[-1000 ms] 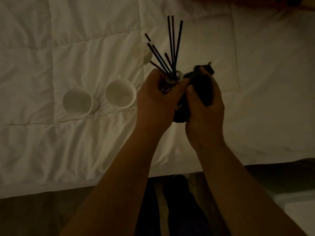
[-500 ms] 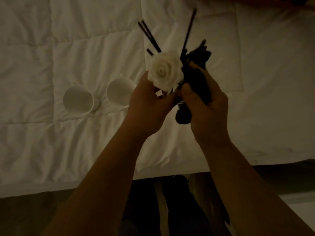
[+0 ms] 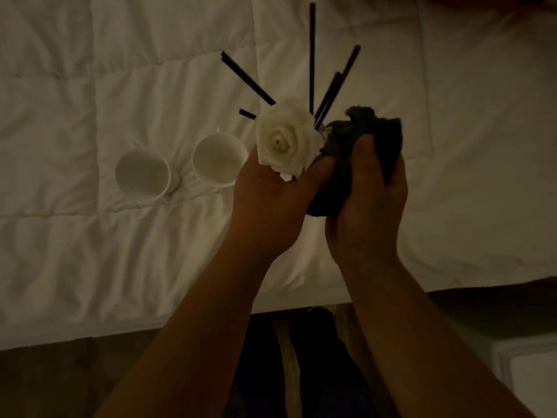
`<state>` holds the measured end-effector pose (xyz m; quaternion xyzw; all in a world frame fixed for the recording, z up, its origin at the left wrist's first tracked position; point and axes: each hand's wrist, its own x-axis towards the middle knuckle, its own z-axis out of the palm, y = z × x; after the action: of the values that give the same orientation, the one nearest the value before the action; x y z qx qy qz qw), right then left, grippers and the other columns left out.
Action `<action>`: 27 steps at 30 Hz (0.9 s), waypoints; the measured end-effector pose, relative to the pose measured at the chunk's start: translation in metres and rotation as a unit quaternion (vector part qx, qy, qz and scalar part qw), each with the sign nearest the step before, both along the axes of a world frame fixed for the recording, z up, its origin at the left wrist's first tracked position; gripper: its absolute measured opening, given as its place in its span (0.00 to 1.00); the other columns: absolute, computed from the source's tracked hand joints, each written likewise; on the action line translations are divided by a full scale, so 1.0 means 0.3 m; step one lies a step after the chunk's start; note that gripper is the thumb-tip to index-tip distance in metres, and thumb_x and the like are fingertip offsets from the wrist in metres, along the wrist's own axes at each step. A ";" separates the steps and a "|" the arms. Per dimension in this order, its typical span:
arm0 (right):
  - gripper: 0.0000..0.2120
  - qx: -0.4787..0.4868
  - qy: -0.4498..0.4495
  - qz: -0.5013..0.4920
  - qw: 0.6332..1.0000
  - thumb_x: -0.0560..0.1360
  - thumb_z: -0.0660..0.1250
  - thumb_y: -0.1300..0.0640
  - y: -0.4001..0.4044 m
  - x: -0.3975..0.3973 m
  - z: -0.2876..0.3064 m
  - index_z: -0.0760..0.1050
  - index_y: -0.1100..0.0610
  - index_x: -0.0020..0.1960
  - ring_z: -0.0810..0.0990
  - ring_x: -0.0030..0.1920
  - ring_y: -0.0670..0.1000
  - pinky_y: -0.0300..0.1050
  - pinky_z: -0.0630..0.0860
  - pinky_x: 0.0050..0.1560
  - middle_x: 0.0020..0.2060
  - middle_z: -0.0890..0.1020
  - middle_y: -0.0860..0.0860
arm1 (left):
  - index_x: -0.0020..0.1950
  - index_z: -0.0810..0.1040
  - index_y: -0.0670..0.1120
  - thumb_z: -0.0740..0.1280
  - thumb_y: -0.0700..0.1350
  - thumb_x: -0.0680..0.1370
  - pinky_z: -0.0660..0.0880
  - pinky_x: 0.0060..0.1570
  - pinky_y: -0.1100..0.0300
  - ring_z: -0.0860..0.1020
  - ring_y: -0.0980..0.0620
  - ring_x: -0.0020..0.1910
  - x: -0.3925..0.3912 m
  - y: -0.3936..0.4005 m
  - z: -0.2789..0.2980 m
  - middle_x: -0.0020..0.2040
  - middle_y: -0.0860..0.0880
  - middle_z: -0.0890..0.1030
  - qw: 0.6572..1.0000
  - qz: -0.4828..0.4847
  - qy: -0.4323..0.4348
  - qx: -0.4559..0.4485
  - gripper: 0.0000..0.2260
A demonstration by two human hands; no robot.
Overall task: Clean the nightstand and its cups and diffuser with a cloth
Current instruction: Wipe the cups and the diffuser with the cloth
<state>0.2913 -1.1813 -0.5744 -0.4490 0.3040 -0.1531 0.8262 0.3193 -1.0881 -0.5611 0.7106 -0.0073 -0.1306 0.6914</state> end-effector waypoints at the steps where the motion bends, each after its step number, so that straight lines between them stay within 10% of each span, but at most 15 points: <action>1: 0.18 0.075 0.014 0.001 0.997 0.74 0.68 0.50 -0.007 0.010 0.003 0.77 0.53 0.63 0.82 0.57 0.54 0.47 0.78 0.54 0.55 0.83 0.53 | 0.52 0.75 0.55 0.72 0.41 0.74 0.77 0.50 0.64 0.81 0.58 0.53 0.003 0.002 0.001 0.49 0.56 0.82 1.000 -0.007 -0.018 0.015 0.12; 5: 0.26 0.259 0.056 0.070 0.962 0.74 0.64 0.44 -0.011 -0.005 -0.006 0.73 0.56 0.67 0.81 0.58 0.56 0.52 0.77 0.59 0.58 0.82 0.57 | 0.53 0.74 0.52 0.73 0.44 0.73 0.71 0.45 0.76 0.76 0.72 0.47 0.033 -0.003 -0.007 0.44 0.62 0.77 0.987 -0.016 -0.109 0.121 0.12; 10: 0.23 0.244 0.069 0.081 0.964 0.69 0.70 0.51 -0.008 -0.090 -0.039 0.77 0.55 0.63 0.82 0.57 0.57 0.56 0.78 0.57 0.58 0.82 0.58 | 0.51 0.74 0.50 0.74 0.44 0.72 0.66 0.43 0.82 0.72 0.79 0.43 0.095 -0.013 -0.073 0.40 0.65 0.72 0.966 -0.004 -0.152 0.211 0.12; 14: 0.23 0.171 0.060 0.033 0.983 0.67 0.72 0.51 -0.063 -0.118 -0.049 0.78 0.52 0.61 0.82 0.58 0.57 0.54 0.79 0.54 0.58 0.82 0.55 | 0.45 0.69 0.62 0.74 0.43 0.73 0.75 0.41 0.70 0.77 0.67 0.41 0.108 -0.030 -0.160 0.39 0.62 0.75 0.966 -0.033 -0.119 0.227 0.17; 23: 0.30 0.161 0.106 -0.021 0.981 0.68 0.70 0.47 -0.212 -0.224 -0.108 0.72 0.53 0.68 0.79 0.61 0.61 0.61 0.77 0.58 0.61 0.80 0.58 | 0.49 0.73 0.46 0.70 0.42 0.73 0.75 0.42 0.61 0.78 0.49 0.45 0.141 -0.054 -0.379 0.48 0.43 0.78 0.959 -0.039 -0.061 0.275 0.08; 27: 0.20 0.175 0.076 -0.024 0.981 0.70 0.68 0.46 -0.252 -0.251 -0.118 0.78 0.49 0.61 0.81 0.58 0.58 0.56 0.80 0.52 0.58 0.83 0.55 | 0.53 0.74 0.46 0.69 0.37 0.74 0.68 0.39 0.78 0.75 0.70 0.41 0.127 -0.057 -0.403 0.41 0.56 0.75 0.958 -0.023 -0.060 0.279 0.10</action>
<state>0.2161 -1.2568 -0.6099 -0.3005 0.3988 -0.0823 0.8625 0.3574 -1.1051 -0.6820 0.8813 -0.0284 -0.1003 0.4608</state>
